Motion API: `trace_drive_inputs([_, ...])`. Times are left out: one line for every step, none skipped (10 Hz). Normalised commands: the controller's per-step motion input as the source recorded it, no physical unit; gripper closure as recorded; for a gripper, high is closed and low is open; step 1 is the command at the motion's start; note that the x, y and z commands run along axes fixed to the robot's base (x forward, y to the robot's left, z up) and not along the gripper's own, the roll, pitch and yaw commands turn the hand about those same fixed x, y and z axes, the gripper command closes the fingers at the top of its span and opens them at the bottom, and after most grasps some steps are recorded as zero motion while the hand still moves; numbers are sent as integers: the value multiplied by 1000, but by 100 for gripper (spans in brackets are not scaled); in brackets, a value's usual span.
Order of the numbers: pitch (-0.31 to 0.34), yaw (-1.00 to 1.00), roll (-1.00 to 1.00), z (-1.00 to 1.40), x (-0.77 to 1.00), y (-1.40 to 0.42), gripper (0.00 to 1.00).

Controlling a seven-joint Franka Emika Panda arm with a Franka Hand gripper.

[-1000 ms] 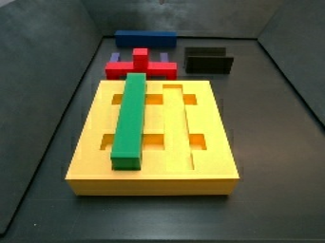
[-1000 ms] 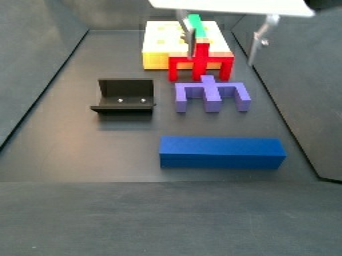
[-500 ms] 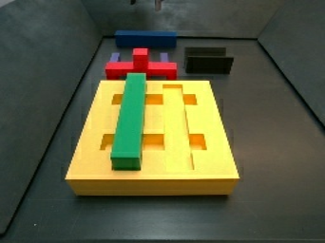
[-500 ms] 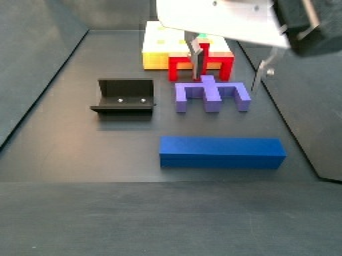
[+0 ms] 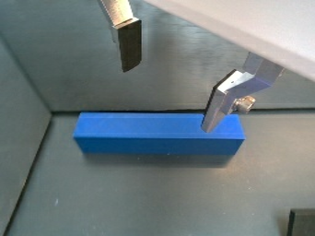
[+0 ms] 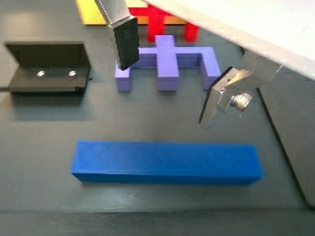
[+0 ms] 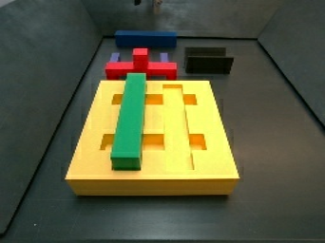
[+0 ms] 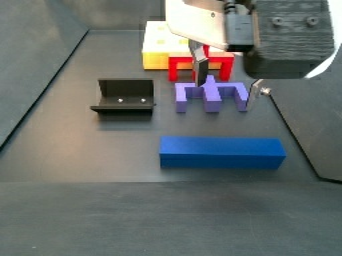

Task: Pick up the blue object. Move up. Move to above the board. Insert the blue object.
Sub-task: Pick up the blue object.

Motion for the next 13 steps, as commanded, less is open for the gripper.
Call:
trace_drive_inputs([-20, -674, -126, -114, 80, 251, 0])
trace_drive_inputs([-34, -523, -231, -154, 43, 309, 0])
trace_drive_inputs([-43, -417, -291, -120, 26, 369, 0])
trace_drive_inputs([0, -286, -179, -54, 0, 271, 0])
trace_drive_inputs([0, -340, -263, -154, 54, 289, 0])
trace_drive_inputs([-3, -354, -234, -166, 0, 217, 0])
trace_drive_inputs([-27, -403, -264, -277, 0, 186, 0])
trace_drive_inputs([-39, -549, -361, -331, 0, 89, 0])
trace_drive_inputs([0, -814, -166, -211, 146, 0, 0])
trace_drive_inputs([3, -891, -113, -163, 206, 0, 0])
trace_drive_inputs([3, -917, -91, -166, 171, 0, 0])
trace_drive_inputs([0, -871, -130, -217, 149, 0, 0])
trace_drive_inputs([-64, -723, -187, -320, 0, 0, 0])
